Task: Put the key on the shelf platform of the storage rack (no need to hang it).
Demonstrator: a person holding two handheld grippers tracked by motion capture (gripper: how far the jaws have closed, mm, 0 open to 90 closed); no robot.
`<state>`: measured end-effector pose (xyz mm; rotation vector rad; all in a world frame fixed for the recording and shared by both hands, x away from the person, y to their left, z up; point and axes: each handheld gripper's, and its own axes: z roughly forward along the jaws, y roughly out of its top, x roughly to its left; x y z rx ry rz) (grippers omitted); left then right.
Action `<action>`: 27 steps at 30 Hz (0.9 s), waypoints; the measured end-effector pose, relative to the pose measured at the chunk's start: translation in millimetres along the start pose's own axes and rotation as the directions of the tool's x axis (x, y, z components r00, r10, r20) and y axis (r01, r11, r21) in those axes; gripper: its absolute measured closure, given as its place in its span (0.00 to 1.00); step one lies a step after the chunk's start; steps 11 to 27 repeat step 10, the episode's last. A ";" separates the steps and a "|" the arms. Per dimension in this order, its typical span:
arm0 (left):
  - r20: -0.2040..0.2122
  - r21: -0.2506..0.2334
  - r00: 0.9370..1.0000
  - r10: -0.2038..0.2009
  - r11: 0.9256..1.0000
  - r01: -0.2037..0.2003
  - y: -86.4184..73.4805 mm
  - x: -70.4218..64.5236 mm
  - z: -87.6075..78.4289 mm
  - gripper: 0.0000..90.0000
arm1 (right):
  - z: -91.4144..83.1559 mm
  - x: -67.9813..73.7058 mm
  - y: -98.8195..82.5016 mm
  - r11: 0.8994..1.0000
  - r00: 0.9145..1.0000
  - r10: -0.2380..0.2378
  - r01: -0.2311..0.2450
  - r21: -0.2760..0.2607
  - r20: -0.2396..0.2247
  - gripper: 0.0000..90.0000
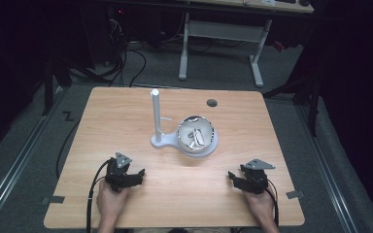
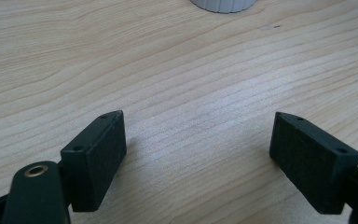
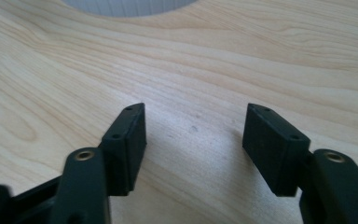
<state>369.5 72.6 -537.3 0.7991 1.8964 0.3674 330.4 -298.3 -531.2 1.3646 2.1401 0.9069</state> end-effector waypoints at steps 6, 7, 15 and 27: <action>-0.002 0.001 1.000 -0.006 1.000 0.006 -0.3 -0.2 -0.6 0.21 | 1.0 1.1 0.6 1.000 1.000 0.020 -0.020 0.001 0.020 0.40; -0.002 0.001 1.000 -0.006 1.000 0.006 -0.3 -0.2 -0.7 0.21 | 1.1 1.3 0.7 1.000 1.000 0.021 -0.021 0.001 0.021 0.40; -0.001 0.001 1.000 -0.005 1.000 0.005 -0.2 -0.2 -0.7 0.21 | 1.1 1.3 0.7 1.000 1.000 0.021 -0.021 0.001 0.021 0.40; -0.001 0.001 1.000 -0.005 1.000 0.005 -0.2 -0.2 -0.7 0.21 | 1.1 1.3 0.7 1.000 1.000 0.021 -0.021 0.001 0.021 0.40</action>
